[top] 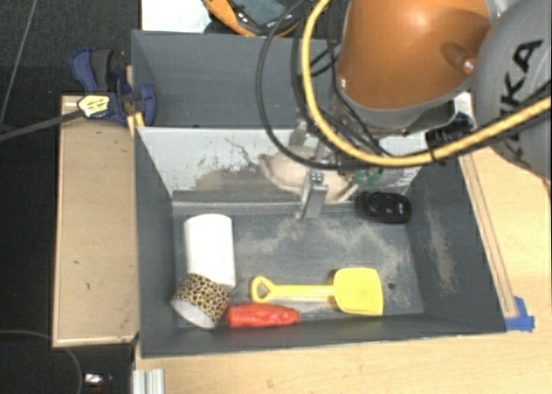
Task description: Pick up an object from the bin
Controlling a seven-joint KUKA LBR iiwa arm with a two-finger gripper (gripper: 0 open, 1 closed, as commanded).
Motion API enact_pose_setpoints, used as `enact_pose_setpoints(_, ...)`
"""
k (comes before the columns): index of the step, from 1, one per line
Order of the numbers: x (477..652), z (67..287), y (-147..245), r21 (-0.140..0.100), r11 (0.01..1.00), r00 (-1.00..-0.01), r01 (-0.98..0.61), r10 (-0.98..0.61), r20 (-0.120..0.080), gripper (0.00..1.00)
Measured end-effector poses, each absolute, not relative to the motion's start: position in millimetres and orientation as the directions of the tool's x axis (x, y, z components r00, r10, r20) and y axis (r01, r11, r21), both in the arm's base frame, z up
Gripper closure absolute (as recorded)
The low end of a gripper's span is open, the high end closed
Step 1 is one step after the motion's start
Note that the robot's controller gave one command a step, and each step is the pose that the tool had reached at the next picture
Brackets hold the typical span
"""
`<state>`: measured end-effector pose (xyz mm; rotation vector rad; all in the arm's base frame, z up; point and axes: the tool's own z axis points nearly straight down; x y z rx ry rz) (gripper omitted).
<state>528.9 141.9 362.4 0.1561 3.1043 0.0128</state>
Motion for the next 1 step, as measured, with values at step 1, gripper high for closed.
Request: enact_pose_setpoints(1,541.1,439.8,138.5,0.007,0.990,-0.990,0.140,0.140,-0.016,0.00)
